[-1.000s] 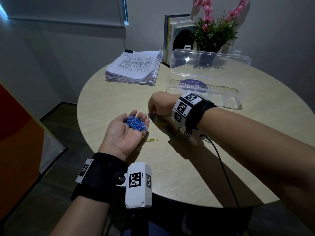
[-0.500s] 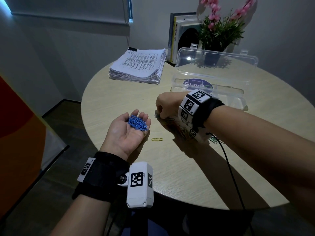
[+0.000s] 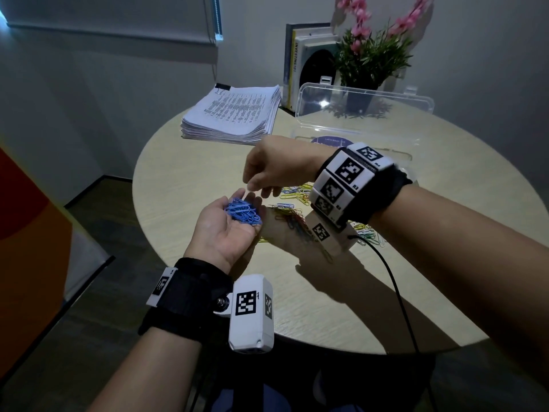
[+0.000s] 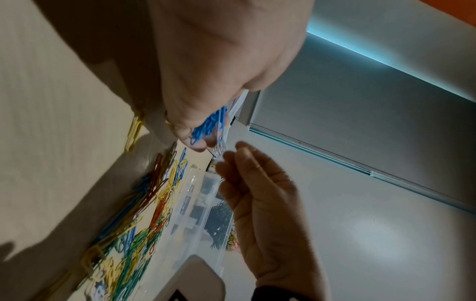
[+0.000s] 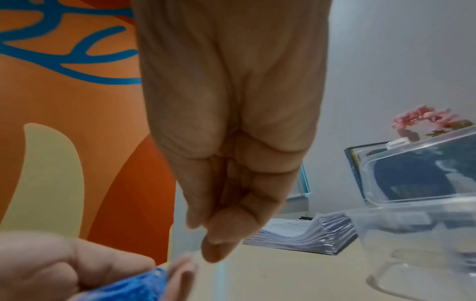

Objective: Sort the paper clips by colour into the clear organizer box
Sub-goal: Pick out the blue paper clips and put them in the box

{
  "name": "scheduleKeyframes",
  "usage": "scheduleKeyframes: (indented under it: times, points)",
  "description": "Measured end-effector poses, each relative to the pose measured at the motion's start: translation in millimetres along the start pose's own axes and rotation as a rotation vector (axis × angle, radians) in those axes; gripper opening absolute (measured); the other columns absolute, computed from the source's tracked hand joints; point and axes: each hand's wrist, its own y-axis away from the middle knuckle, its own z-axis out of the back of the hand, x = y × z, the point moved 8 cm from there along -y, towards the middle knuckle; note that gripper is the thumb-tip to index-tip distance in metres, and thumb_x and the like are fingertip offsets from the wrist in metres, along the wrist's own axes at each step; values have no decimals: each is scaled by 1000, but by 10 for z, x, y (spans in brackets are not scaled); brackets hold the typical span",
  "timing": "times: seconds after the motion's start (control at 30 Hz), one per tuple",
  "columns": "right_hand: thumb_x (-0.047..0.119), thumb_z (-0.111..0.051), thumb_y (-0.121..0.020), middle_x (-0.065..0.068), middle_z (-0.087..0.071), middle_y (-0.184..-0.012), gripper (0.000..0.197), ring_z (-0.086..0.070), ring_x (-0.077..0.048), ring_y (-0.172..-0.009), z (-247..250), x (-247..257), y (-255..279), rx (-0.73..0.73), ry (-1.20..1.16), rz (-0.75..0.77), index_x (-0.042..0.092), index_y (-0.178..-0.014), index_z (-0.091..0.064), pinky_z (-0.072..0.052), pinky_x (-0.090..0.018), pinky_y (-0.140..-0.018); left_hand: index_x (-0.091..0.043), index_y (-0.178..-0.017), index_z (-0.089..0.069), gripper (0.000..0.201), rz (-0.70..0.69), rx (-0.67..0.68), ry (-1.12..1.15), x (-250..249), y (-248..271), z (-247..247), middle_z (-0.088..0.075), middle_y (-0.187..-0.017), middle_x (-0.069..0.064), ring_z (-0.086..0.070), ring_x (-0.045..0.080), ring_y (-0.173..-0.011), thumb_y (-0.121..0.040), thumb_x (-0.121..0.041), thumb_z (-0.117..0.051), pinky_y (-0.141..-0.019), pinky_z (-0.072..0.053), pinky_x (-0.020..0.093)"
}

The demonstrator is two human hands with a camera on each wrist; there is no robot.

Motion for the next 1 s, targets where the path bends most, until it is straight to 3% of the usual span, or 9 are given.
scheduleKeyframes:
  times: [0.17, 0.3, 0.37, 0.43, 0.53, 0.63, 0.7, 0.83, 1.0]
  points:
    - [3, -58, -89, -9, -72, -86, 18, -61, -16, -63, 98, -340, 163, -48, 230, -163, 4, -100, -72, -54, -24, -63, -2, -95, -59, 38, -17, -13, -3, -18, 32, 16, -58, -98, 16, -57, 25, -89, -103, -23, -28, -88, -42, 38]
    - [11, -60, -90, 3, -59, -72, 19, -47, -5, -52, -44, -490, 238, 10, 369, -215, 6, -105, -71, -38, -11, -49, -3, -94, -59, 38, -8, -10, -18, -7, 47, 12, -58, -95, 15, -58, 25, -88, -103, -24, -29, -86, -43, 38]
    - [18, -62, -91, -3, -65, -85, 23, -57, -10, -61, -110, -529, 239, 28, 387, -223, 5, -108, -70, -40, -15, -49, -3, -93, -59, 38, -6, -7, -26, 2, 56, 2, -58, -93, 15, -58, 24, -88, -103, -23, -29, -86, -43, 38]
    - [19, -61, -91, -10, -69, -104, 26, -66, -23, -85, -164, -558, 221, 50, 396, -228, 4, -111, -69, -43, -19, -52, -3, -93, -59, 37, -4, -7, -29, 11, 64, 0, -58, -94, 15, -58, 24, -89, -103, -23, -29, -86, -43, 38]
    - [19, -57, -93, -18, -68, -109, 28, -58, -25, -75, -207, -606, 182, 61, 405, -258, -2, -109, -68, -38, -19, -47, -3, -94, -59, 37, -3, -14, -30, 17, 60, 13, -58, -95, 16, -58, 25, -90, -103, -24, -29, -85, -43, 38]
    - [19, -60, -88, -16, -70, -104, 26, -65, -25, -83, -199, -665, 162, 52, 378, -277, 0, -103, -71, -54, -33, -64, -3, -94, -59, 38, -2, -12, -37, 20, 60, 8, -58, -94, 15, -58, 25, -87, -103, -24, -29, -85, -43, 38]
    - [19, -64, -85, -11, -71, -98, 23, -65, -24, -87, -180, -701, 167, 37, 344, -283, 3, -99, -72, -56, -37, -77, -3, -93, -58, 38, -4, -13, -37, 15, 59, 7, -58, -93, 15, -58, 25, -87, -103, -24, -28, -86, -43, 38]
    - [12, -69, -79, -5, -65, -83, 14, -57, -15, -72, -112, -728, 209, -12, 219, -300, 6, -92, -71, -50, -29, -62, -3, -93, -58, 38, -8, -17, -46, 17, 60, 19, -57, -93, 15, -57, 24, -87, -103, -24, -28, -88, -43, 37]
    - [4, -58, -82, 4, -59, -67, 19, -51, -8, -56, -63, -759, 208, -21, 163, -324, 12, -95, -70, -45, -22, -54, -3, -97, -58, 37, -5, -31, -46, 32, 57, 52, -58, -96, 15, -58, 25, -89, -103, -24, -28, -88, -43, 38]
